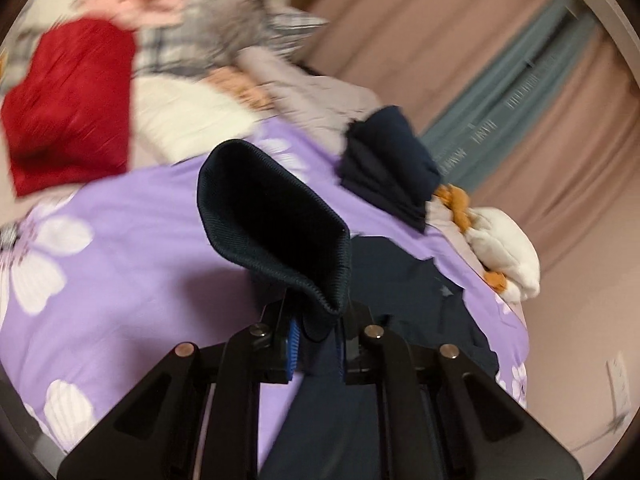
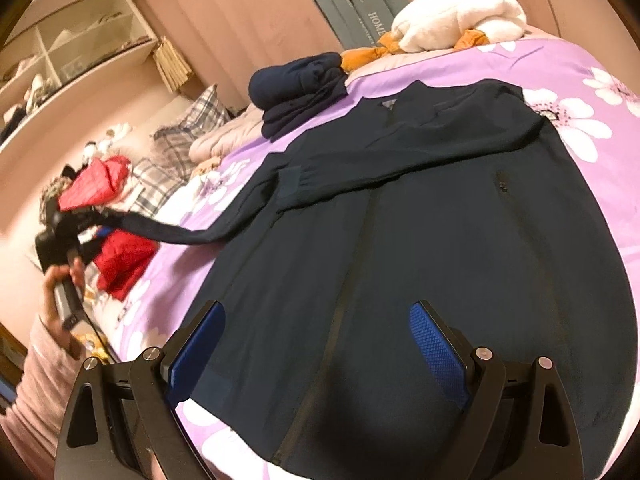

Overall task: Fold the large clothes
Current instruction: 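Carry the sleeve across the jacket body and release it with the left tool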

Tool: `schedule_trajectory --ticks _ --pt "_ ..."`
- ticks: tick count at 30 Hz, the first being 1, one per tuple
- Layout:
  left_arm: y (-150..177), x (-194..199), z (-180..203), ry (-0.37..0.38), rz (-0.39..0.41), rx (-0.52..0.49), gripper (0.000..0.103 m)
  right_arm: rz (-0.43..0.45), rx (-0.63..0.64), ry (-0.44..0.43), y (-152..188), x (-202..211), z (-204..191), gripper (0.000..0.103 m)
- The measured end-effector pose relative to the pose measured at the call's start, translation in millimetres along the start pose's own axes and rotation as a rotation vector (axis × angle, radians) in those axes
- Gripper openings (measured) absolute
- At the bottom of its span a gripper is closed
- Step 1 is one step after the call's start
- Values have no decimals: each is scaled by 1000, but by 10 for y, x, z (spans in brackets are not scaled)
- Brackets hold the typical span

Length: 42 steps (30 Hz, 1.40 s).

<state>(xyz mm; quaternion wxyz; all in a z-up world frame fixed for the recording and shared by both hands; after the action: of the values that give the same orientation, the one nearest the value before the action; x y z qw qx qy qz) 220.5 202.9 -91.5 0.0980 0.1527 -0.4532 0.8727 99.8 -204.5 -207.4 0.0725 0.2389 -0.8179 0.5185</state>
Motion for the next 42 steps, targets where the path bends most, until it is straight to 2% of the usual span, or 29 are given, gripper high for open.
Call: schedule_trajectory --ticks 6,8,10,11,13,16,20,21,23,26,28,31,33,36,40,42 --pt "110 -152 1231 111 -15 -168 14 53 -83 -15 -122 123 317 93" --pt "277 -268 1769 159 -46 -241 14 74 -108 -16 -154 164 419 93" --pt "462 -349 2129 202 -82 -288 14 93 -133 -14 -178 210 541 93" --pt "649 -437 2400 235 -123 -315 14 102 -145 -7 -186 235 608 93" --pt "891 -578 2705 261 -175 -341 14 116 -175 14 -195 290 763 93" --pt "1438 -817 3192 301 -266 -422 14 132 -221 45 -183 381 989 93" --pt "2038 -1032 3628 340 -367 -538 16 159 -275 90 -168 535 1259 93" --pt "2242 -1121 3693 343 -413 -557 21 164 -286 100 -172 573 1311 93" --pt "2448 -1232 3697 346 -475 -547 47 172 -305 121 -170 644 1398 93" --pt "2568 -1261 3701 372 -505 -484 67 178 -317 132 -186 690 1457 93" --pt "2508 -1271 3628 391 -509 -455 68 175 -323 129 -189 688 1477 93" --pt "2282 -1260 3350 374 -474 -410 73 155 -330 125 -184 646 1477 93" --pt "2082 -1255 3009 350 -452 -352 79 142 -320 127 -222 586 1450 93" --pt "1839 -1306 2423 305 -450 -253 79 131 -279 140 -358 503 1382 93" --pt "1638 -1404 1444 246 -467 5 79 86 -258 243 -555 291 1399 93" --pt "1591 -1410 1069 219 -456 96 79 60 -271 275 -680 129 1421 93"
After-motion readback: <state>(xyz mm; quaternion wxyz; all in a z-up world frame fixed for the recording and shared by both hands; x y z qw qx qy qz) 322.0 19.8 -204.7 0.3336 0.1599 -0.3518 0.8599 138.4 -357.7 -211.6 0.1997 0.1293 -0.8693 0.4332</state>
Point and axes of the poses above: each gripper's, at about its wrist camera, not at the fingertips, and x roughly against the way its jaws point, z to its right, y to its underside, the point moved 4 cm from there along -x, roughly the way its jaws point, and after that the axes turned 15 degrees about z, right-handed, at the moved point
